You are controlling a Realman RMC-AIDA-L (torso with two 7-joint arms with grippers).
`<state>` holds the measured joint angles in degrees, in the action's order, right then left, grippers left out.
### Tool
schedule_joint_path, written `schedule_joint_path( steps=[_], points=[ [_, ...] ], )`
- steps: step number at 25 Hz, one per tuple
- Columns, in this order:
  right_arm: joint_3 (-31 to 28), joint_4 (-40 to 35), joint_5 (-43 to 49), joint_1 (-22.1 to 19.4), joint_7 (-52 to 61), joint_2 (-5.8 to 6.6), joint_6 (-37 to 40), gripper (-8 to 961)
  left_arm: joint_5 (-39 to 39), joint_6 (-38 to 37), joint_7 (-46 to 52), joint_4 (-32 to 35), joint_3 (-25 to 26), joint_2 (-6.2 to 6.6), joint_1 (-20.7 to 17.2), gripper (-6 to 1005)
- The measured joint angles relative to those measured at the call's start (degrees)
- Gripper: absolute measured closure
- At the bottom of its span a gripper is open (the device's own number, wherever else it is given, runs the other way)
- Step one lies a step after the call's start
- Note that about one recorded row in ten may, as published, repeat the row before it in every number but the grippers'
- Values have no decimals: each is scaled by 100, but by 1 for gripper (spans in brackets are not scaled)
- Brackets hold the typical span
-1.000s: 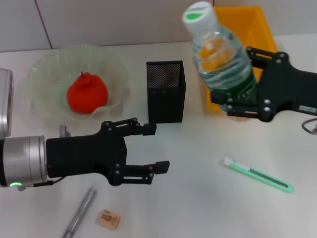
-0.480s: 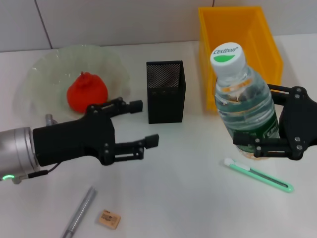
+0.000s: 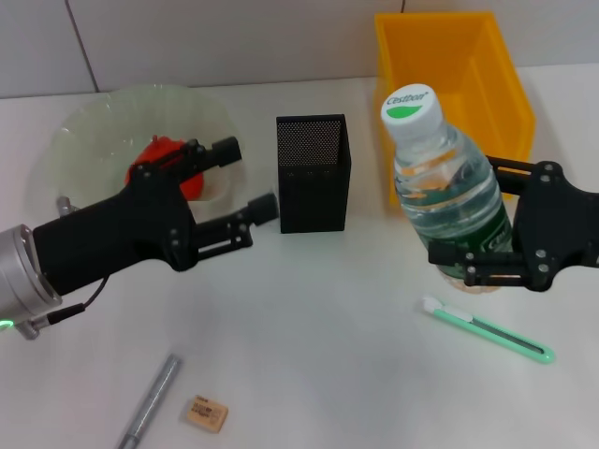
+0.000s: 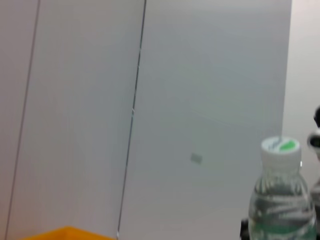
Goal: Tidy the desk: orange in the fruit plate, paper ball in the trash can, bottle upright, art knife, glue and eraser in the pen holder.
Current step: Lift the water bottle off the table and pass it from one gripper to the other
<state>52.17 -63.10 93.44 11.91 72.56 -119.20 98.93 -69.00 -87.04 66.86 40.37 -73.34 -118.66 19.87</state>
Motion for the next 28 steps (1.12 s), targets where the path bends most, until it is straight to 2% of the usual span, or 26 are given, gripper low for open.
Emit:
schedule_joint_path(
  steps=[5,9,15,19,28],
  points=[
    [-2,408,19,250,-165,21,-10,192,657,-159,-9,-371,-31,-6,10,154],
    [3,559,41,376,-270,-9,-160,193,1162,-206,-81,-724,-31,-12,47,154],
    [-6,837,22,579,-312,-21,-293,193,1344,-242,-97,-828,-58,-38,57,154],
    [22,1057,-95,681,-425,-35,-441,192,1796,-267,-133,-942,-329,-43,67,154],
    [78,1657,-214,952,-690,-36,-686,192,2261,-310,-150,-1228,-557,-44,166,154]
  ],
)
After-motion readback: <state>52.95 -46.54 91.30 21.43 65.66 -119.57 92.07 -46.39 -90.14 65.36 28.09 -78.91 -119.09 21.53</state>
